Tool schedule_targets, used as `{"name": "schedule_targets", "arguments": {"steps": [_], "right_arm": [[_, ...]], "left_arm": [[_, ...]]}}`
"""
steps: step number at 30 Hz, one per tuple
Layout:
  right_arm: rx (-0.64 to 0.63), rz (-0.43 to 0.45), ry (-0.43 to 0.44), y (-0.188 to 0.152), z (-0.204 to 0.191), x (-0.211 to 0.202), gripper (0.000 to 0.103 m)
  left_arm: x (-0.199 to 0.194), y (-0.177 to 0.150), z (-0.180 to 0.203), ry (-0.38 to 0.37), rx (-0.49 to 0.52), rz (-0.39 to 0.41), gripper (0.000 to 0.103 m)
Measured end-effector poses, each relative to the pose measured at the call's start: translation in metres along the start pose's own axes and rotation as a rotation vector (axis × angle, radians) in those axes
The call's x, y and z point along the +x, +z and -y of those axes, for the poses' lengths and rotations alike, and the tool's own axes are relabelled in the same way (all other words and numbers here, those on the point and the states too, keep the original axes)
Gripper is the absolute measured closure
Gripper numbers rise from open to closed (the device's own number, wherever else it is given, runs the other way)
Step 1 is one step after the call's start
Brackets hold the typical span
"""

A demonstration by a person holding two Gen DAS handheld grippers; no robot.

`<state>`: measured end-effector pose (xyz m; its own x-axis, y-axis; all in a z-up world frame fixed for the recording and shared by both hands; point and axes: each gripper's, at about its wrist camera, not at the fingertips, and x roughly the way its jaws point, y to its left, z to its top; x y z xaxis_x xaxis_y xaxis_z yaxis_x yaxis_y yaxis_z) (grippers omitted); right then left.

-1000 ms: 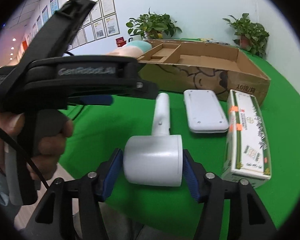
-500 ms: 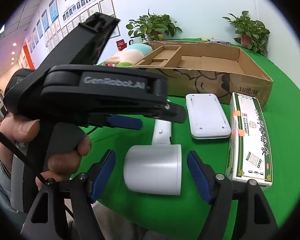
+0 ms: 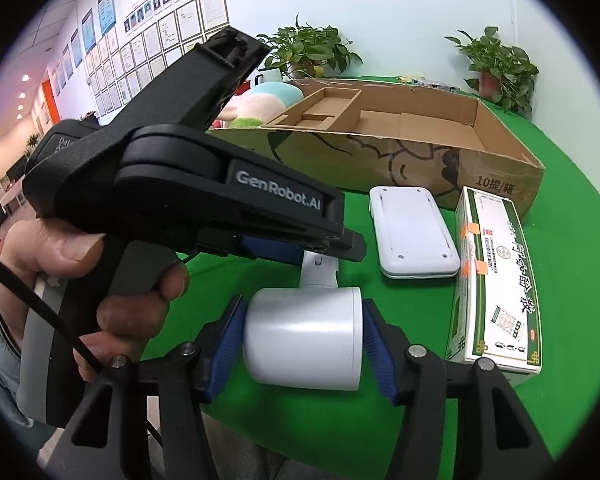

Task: Organize objects
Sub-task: 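Grasp the hair dryer head with the right gripper while the left gripper grasps its handle, then lift the white hair dryer with both grippers over the large box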

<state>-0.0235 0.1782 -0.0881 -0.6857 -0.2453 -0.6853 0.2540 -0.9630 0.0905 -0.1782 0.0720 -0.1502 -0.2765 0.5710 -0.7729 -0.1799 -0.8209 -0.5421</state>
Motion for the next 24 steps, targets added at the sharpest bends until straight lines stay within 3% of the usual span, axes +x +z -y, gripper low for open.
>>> {"name": "schedule_targets", "arguments": {"steps": [10, 24], "right_arm": [[-0.007, 0.008, 0.008, -0.001, 0.002, 0.0, 0.047], [-0.032, -0.025, 0.002, 0.009, -0.007, 0.002, 0.047]], "left_arm": [[-0.001, 0.001, 0.0, 0.014, -0.003, 0.009, 0.066], [-0.031, -0.003, 0.003, 0.049, 0.029, 0.053, 0.068]]}}
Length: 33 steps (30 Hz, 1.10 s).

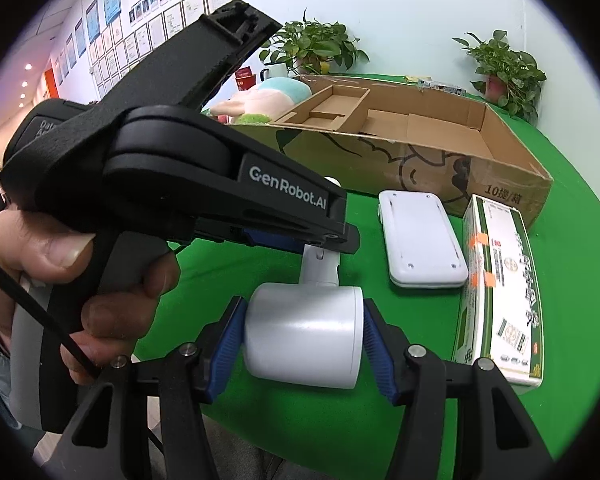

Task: Organize objects
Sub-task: 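Lift the white hair dryer with both grippers over the large box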

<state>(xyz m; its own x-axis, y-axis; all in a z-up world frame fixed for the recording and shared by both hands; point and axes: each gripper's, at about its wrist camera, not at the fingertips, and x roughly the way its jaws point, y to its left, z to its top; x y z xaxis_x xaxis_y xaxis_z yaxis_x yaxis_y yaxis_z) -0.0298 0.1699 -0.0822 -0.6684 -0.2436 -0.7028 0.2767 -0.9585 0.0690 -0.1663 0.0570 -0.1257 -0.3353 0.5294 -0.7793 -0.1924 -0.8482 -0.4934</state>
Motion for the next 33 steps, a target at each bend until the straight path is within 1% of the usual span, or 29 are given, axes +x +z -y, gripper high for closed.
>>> {"name": "schedule_targets", "arguments": {"steps": [4, 9, 17, 20, 26, 33], "right_arm": [[-0.015, 0.02, -0.018, 0.011, -0.006, -0.007, 0.047], [-0.013, 0.046, -0.027, 0.021, -0.013, -0.013, 0.047], [-0.02, 0.081, -0.029, 0.037, -0.024, -0.019, 0.047], [-0.024, 0.096, -0.043, 0.045, -0.025, -0.022, 0.047], [-0.018, 0.13, -0.068, 0.056, -0.023, -0.026, 0.047], [0.012, 0.149, -0.085, 0.067, -0.011, -0.023, 0.048]], "left_arm": [[-0.021, 0.008, 0.002, -0.006, 0.023, 0.035, 0.069], [-0.046, 0.017, 0.01, 0.014, 0.078, 0.072, 0.069], [-0.078, 0.033, 0.013, 0.018, 0.106, 0.114, 0.07], [-0.088, 0.04, 0.018, 0.012, 0.127, 0.127, 0.07], [-0.102, 0.051, 0.03, 0.011, 0.175, 0.143, 0.071], [-0.099, 0.072, 0.047, 0.014, 0.21, 0.138, 0.071]]}}
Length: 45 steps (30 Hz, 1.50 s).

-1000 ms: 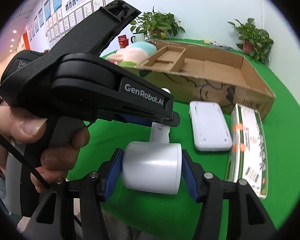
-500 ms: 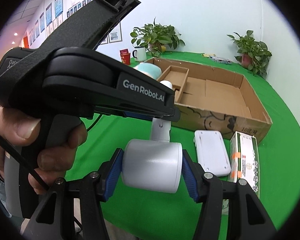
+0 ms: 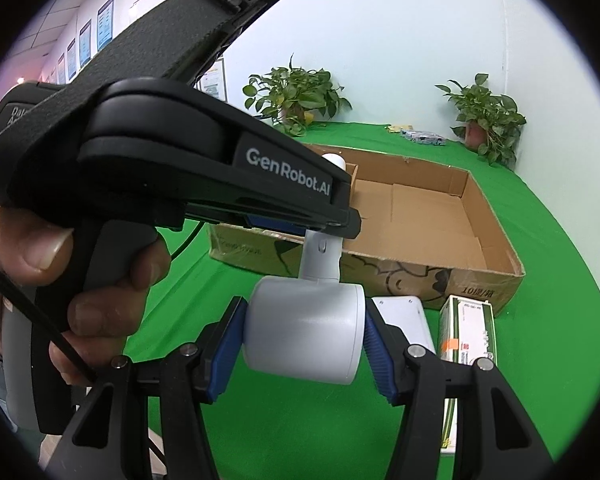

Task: Organize objects
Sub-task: 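Lift the white hair dryer with both grippers over the large box, then lower the hair dryer with both grippers into the large box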

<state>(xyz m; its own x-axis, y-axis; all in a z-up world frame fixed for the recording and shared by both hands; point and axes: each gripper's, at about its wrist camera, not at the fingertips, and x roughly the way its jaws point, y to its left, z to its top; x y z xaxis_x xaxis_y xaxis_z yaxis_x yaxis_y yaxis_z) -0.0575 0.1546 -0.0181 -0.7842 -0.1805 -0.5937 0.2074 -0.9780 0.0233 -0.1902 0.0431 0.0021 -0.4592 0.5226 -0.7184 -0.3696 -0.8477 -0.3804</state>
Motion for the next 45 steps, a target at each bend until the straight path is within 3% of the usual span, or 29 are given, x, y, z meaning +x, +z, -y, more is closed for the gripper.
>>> {"name": "schedule_targets", "arguments": {"steps": [18, 27, 35, 45], "right_arm": [[-0.028, 0.105, -0.022, 0.076, 0.039, 0.02, 0.048], [-0.023, 0.091, 0.012, 0.107, 0.042, 0.04, 0.048], [0.017, 0.03, 0.057, 0.114, 0.061, 0.071, 0.048], [0.069, -0.074, 0.074, 0.095, 0.081, 0.107, 0.048]], "left_arm": [[-0.015, 0.105, 0.021, 0.027, 0.065, 0.08, 0.071], [-0.016, 0.152, -0.001, 0.039, 0.023, 0.067, 0.071], [0.026, 0.179, -0.02, 0.074, 0.01, -0.006, 0.071], [0.11, 0.171, -0.037, 0.083, -0.02, -0.133, 0.071]]}}
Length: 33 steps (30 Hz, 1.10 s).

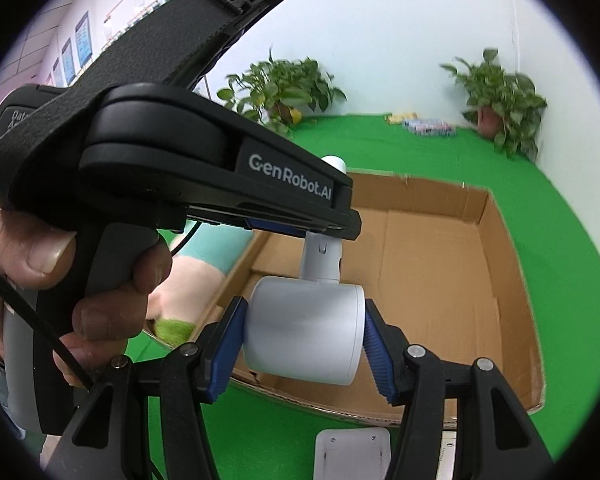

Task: Organize objects
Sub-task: 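Lower the hair dryer with both grippers into the large box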

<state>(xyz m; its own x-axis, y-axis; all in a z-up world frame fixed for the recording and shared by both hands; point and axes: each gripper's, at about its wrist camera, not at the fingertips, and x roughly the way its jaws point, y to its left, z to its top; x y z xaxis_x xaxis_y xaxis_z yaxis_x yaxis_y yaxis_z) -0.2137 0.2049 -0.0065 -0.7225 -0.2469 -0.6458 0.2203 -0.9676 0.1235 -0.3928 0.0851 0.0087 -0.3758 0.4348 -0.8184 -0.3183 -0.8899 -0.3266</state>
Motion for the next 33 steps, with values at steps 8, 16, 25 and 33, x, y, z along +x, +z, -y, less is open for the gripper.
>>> {"name": "schedule_targets", "arguments": {"steps": [8, 16, 25, 33], "right_arm": [[0.045, -0.101, 0.032, -0.013, 0.02, 0.026, 0.048], [0.083, -0.202, 0.078, -0.022, 0.029, 0.045, 0.047], [0.148, -0.312, 0.135, -0.03, 0.036, 0.059, 0.047], [0.16, -0.333, 0.172, -0.035, 0.03, 0.054, 0.044]], "left_arm": [[0.059, -0.006, -0.011, 0.012, -0.042, -0.109, 0.071], [0.094, -0.012, -0.014, 0.055, -0.042, -0.173, 0.071], [0.109, -0.019, -0.017, 0.075, -0.02, -0.218, 0.07], [0.086, -0.024, -0.021, 0.008, -0.023, -0.189, 0.071]]}}
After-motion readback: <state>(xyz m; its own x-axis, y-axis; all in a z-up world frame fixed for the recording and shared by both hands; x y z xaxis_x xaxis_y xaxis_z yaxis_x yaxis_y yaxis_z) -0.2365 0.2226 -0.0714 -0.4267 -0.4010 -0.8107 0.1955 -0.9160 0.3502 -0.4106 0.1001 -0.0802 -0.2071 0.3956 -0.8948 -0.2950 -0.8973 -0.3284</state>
